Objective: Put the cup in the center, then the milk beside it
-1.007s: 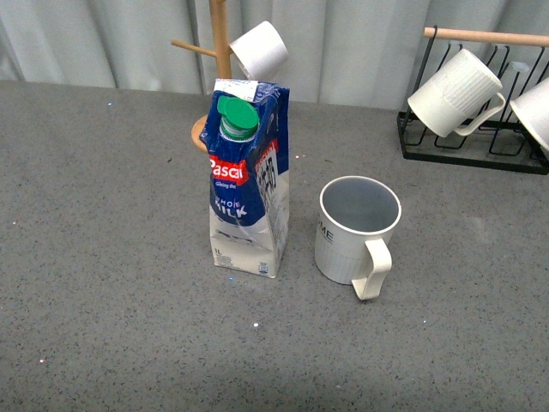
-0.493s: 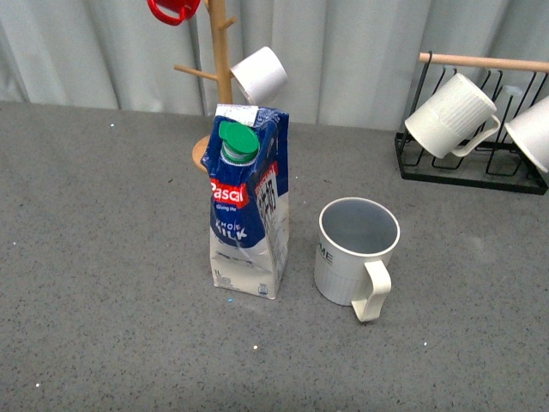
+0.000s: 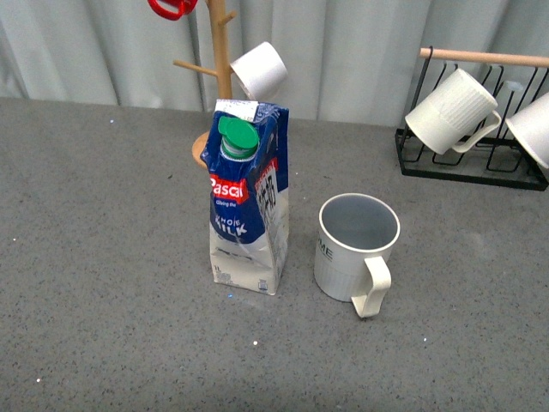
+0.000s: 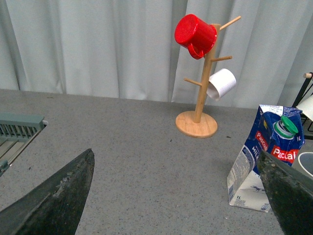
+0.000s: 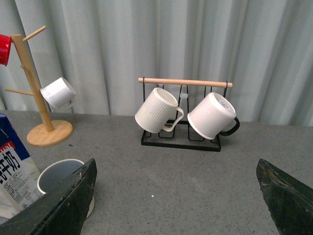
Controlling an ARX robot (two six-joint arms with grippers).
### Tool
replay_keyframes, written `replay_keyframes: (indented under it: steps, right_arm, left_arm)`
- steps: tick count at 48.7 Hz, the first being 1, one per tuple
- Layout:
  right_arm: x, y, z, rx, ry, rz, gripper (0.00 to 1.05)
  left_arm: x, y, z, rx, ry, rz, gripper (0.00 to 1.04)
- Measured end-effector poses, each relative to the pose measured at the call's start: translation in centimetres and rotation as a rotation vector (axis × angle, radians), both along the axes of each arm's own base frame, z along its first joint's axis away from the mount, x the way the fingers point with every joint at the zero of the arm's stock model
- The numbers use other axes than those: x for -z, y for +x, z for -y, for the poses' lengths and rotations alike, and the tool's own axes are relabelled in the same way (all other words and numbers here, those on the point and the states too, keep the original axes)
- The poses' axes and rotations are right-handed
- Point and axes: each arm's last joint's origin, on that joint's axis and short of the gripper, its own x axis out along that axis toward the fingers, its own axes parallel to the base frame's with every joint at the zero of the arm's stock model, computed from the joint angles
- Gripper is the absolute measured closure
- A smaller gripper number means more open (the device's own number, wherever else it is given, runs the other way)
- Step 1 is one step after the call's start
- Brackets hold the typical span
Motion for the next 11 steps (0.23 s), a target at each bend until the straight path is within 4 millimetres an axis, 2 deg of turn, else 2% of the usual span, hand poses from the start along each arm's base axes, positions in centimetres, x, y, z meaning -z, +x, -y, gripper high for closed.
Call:
replay_keyframes:
  steps: [11]
  right_arm:
    - [0.0, 0.0, 0.0, 0.0, 0.0, 0.0, 0.09]
  left_arm:
    - [0.0, 0.0, 0.0, 0.0, 0.0, 0.0, 0.07]
